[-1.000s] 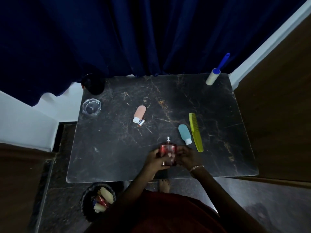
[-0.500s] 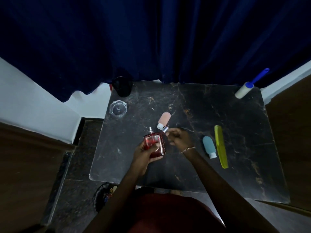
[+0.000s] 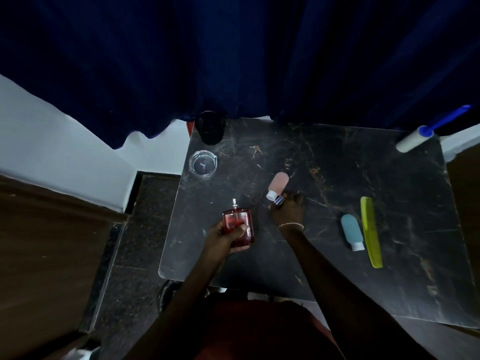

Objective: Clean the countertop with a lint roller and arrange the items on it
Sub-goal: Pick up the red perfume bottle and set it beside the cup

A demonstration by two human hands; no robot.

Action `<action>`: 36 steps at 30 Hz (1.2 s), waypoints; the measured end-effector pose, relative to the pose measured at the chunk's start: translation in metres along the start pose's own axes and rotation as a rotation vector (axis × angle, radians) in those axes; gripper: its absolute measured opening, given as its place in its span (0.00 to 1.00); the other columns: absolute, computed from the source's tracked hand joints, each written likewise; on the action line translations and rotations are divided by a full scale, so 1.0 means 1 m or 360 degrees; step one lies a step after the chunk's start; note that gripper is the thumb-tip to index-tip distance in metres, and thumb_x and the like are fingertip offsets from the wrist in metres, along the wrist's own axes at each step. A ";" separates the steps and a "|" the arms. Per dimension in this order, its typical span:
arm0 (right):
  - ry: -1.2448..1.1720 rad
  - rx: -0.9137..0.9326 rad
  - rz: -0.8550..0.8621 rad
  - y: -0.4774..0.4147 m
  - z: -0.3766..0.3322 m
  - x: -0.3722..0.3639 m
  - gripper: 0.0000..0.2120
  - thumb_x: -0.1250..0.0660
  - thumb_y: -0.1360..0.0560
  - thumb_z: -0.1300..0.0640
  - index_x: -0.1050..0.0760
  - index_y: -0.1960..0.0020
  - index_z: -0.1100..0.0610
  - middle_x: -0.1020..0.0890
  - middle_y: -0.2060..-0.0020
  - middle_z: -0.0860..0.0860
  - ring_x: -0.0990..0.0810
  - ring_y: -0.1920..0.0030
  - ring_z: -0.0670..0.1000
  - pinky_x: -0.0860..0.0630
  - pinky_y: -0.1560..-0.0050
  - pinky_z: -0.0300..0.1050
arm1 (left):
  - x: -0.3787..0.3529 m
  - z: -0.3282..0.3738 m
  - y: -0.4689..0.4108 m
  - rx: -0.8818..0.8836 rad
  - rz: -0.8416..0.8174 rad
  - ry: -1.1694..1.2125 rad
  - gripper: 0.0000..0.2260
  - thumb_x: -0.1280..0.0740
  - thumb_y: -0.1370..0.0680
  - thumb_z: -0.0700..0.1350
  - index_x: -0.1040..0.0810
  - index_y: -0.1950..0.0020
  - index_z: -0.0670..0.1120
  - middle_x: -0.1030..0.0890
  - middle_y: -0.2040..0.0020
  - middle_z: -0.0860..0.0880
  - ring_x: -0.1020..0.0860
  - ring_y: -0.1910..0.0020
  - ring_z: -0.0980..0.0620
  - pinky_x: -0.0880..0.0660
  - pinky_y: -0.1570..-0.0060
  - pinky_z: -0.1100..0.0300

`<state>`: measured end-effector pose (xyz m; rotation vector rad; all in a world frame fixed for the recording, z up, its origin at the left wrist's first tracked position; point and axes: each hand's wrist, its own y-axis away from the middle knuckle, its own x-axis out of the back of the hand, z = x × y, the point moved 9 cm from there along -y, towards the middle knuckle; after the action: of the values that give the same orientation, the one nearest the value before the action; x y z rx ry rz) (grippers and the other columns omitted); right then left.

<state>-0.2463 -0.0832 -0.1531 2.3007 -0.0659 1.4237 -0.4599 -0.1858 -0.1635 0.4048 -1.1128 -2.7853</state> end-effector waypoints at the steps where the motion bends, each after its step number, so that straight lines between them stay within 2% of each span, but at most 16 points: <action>1: 0.0012 0.0005 0.0028 0.001 -0.001 -0.001 0.21 0.34 0.26 0.53 0.28 0.35 0.59 0.26 0.35 0.60 0.36 0.29 0.60 0.36 0.32 0.53 | 0.002 0.001 -0.001 0.0004 -0.0003 -0.0009 0.16 0.24 0.25 0.39 0.18 0.38 0.45 0.14 0.44 0.40 0.14 0.46 0.37 0.16 0.54 0.45; 5: -0.0089 0.0051 0.0167 0.006 -0.005 0.005 0.19 0.34 0.27 0.51 0.24 0.41 0.61 0.21 0.42 0.61 0.31 0.34 0.62 0.33 0.35 0.56 | 0.007 0.007 -0.005 0.0024 -0.0025 -0.0042 0.17 0.25 0.25 0.39 0.19 0.37 0.44 0.14 0.43 0.40 0.15 0.46 0.37 0.16 0.55 0.46; 8: -0.0054 0.0111 0.0132 0.008 -0.004 0.004 0.21 0.33 0.26 0.52 0.24 0.37 0.61 0.21 0.39 0.59 0.31 0.33 0.63 0.34 0.32 0.57 | 0.009 0.009 -0.007 0.0040 -0.0052 -0.0032 0.18 0.25 0.25 0.38 0.20 0.35 0.44 0.14 0.43 0.41 0.15 0.45 0.38 0.16 0.56 0.47; 10: -0.0137 0.0141 0.0173 0.011 0.001 0.006 0.21 0.32 0.27 0.57 0.25 0.37 0.65 0.21 0.40 0.63 0.30 0.34 0.65 0.33 0.32 0.57 | 0.010 0.009 -0.009 0.0057 -0.0078 -0.0034 0.19 0.25 0.25 0.39 0.20 0.35 0.44 0.14 0.42 0.41 0.15 0.45 0.38 0.16 0.56 0.48; 14: -0.0363 -0.0029 0.0153 0.017 0.022 0.009 0.26 0.25 0.31 0.59 0.27 0.36 0.67 0.23 0.39 0.64 0.25 0.38 0.64 0.28 0.39 0.52 | 0.011 0.007 -0.011 0.0106 -0.0130 -0.0044 0.25 0.21 0.30 0.45 0.21 0.34 0.47 0.14 0.42 0.43 0.15 0.44 0.40 0.16 0.53 0.47; 16: -0.0447 0.0009 0.0204 0.018 0.025 0.015 0.24 0.23 0.34 0.61 0.24 0.41 0.66 0.21 0.43 0.63 0.22 0.42 0.63 0.26 0.42 0.51 | 0.011 0.008 -0.012 0.0095 -0.0146 -0.0035 0.27 0.19 0.34 0.49 0.20 0.36 0.49 0.14 0.42 0.44 0.14 0.45 0.42 0.16 0.54 0.47; 18: -0.0608 -0.0018 0.0240 0.019 0.029 0.022 0.19 0.24 0.31 0.62 0.22 0.42 0.63 0.18 0.45 0.61 0.20 0.46 0.61 0.24 0.43 0.49 | 0.010 0.011 -0.012 0.0069 -0.0161 -0.0032 0.27 0.18 0.37 0.54 0.18 0.40 0.55 0.13 0.43 0.47 0.13 0.47 0.45 0.16 0.55 0.47; 20: -0.0925 -0.0157 0.0143 0.021 0.032 0.022 0.16 0.29 0.28 0.65 0.22 0.41 0.60 0.17 0.47 0.60 0.19 0.53 0.56 0.22 0.49 0.49 | 0.010 0.017 -0.010 0.0044 -0.0148 -0.0040 0.27 0.18 0.39 0.57 0.18 0.41 0.58 0.13 0.44 0.49 0.14 0.47 0.47 0.16 0.57 0.47; 22: -0.1507 -0.0300 -0.0097 0.024 0.024 0.013 0.19 0.35 0.27 0.71 0.22 0.38 0.60 0.18 0.51 0.59 0.21 0.60 0.52 0.23 0.60 0.46 | 0.008 0.022 -0.009 0.0011 -0.0123 -0.0043 0.26 0.18 0.37 0.56 0.19 0.41 0.58 0.13 0.44 0.50 0.14 0.46 0.46 0.16 0.59 0.47; 24: -0.2006 -0.0337 -0.0390 0.029 0.003 0.009 0.22 0.38 0.27 0.74 0.23 0.36 0.62 0.20 0.52 0.58 0.23 0.62 0.50 0.27 0.62 0.42 | 0.004 0.028 -0.006 -0.0029 -0.0113 -0.0063 0.22 0.18 0.36 0.55 0.18 0.44 0.59 0.13 0.45 0.50 0.14 0.47 0.45 0.17 0.61 0.47; 26: -0.2228 -0.0253 -0.0645 0.033 -0.020 0.016 0.20 0.38 0.26 0.71 0.24 0.35 0.63 0.19 0.50 0.57 0.22 0.60 0.50 0.25 0.61 0.40 | -0.002 0.033 -0.002 -0.0078 -0.0125 -0.0092 0.21 0.17 0.36 0.57 0.17 0.45 0.59 0.13 0.47 0.49 0.13 0.49 0.45 0.17 0.62 0.47; 29: -0.2166 0.0010 -0.0820 0.035 -0.053 0.036 0.19 0.38 0.22 0.69 0.26 0.33 0.63 0.18 0.46 0.57 0.19 0.58 0.48 0.23 0.60 0.39 | -0.012 0.038 0.003 -0.0099 -0.0136 -0.0102 0.24 0.18 0.38 0.60 0.16 0.45 0.57 0.12 0.48 0.46 0.12 0.52 0.44 0.17 0.63 0.47; 32: -0.1787 0.0333 -0.0842 0.035 -0.081 0.059 0.18 0.39 0.21 0.69 0.28 0.31 0.63 0.18 0.42 0.58 0.17 0.54 0.50 0.21 0.57 0.40 | -0.024 0.044 0.008 -0.0120 -0.0194 -0.0076 0.28 0.17 0.40 0.63 0.16 0.44 0.55 0.12 0.50 0.44 0.13 0.57 0.41 0.19 0.68 0.52; 34: -0.1566 0.0490 -0.0871 0.036 -0.094 0.072 0.16 0.37 0.21 0.69 0.29 0.33 0.65 0.18 0.41 0.60 0.17 0.52 0.53 0.19 0.56 0.41 | -0.030 0.050 0.013 -0.0161 -0.0229 -0.0068 0.24 0.18 0.37 0.61 0.15 0.45 0.54 0.13 0.53 0.43 0.14 0.63 0.42 0.22 0.73 0.56; 36: -0.1426 0.0569 -0.0908 0.038 -0.100 0.082 0.15 0.35 0.23 0.69 0.29 0.36 0.68 0.17 0.46 0.60 0.16 0.54 0.52 0.18 0.56 0.42 | -0.038 0.056 0.019 -0.0189 -0.0289 -0.0024 0.18 0.20 0.34 0.58 0.15 0.48 0.53 0.14 0.59 0.45 0.16 0.69 0.43 0.26 0.79 0.60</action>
<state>-0.3020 -0.0641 -0.0313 2.7387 0.5674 0.0795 -0.4393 -0.1550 -0.1034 0.4956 -0.9518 -2.9970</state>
